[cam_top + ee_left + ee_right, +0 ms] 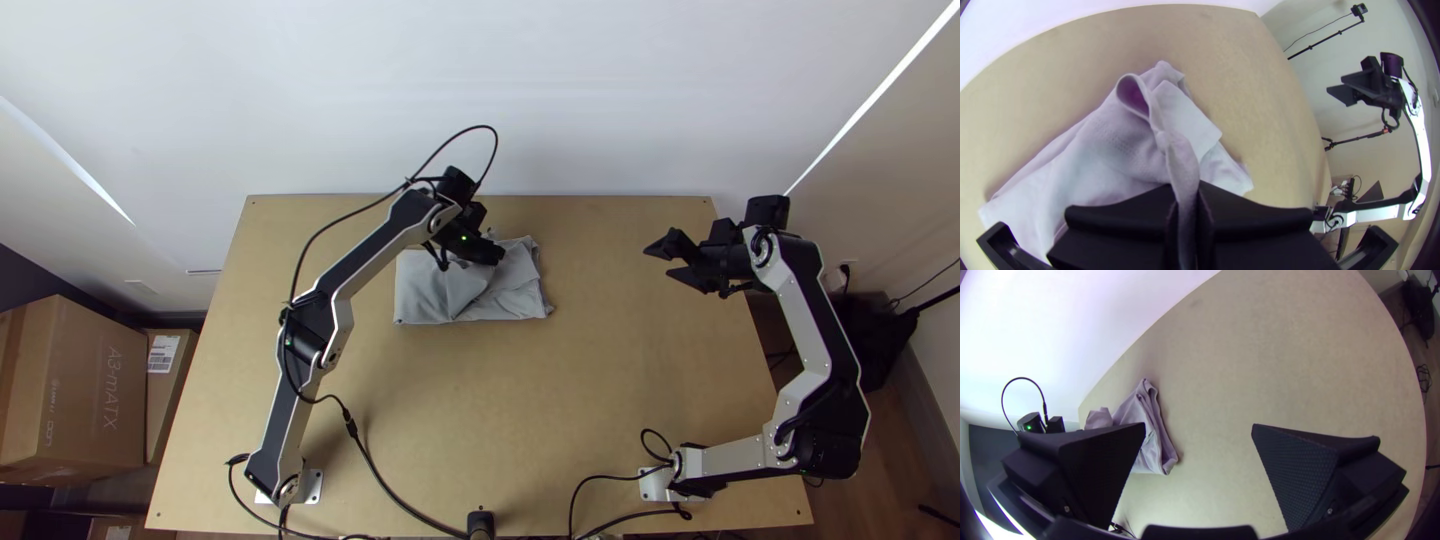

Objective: Fold the t-shirt

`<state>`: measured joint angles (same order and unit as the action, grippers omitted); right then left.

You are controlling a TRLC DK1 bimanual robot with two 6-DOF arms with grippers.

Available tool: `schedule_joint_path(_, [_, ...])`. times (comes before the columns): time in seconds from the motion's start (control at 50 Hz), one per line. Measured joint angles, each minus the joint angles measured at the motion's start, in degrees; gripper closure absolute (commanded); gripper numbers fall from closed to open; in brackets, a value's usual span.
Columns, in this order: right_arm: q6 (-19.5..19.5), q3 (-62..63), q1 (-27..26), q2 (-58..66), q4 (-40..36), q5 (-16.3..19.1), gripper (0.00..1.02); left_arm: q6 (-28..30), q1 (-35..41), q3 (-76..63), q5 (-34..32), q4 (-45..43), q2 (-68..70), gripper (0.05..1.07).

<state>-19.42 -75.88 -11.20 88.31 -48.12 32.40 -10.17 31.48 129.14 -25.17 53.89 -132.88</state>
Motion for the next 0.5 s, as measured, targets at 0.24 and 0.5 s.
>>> schedule_joint_path(0.24, [-2.1,6.9,5.1,-3.2,4.3,-1.5,0.05,-4.5,3.8,0.2,0.0,-8.7,-2.8,0.10])
schedule_joint_path(0.5, [-3.4,8.3,12.4,-3.2,8.2,-4.7,0.05,-4.9,5.1,0.9,0.0,-10.3,1.3,0.10])
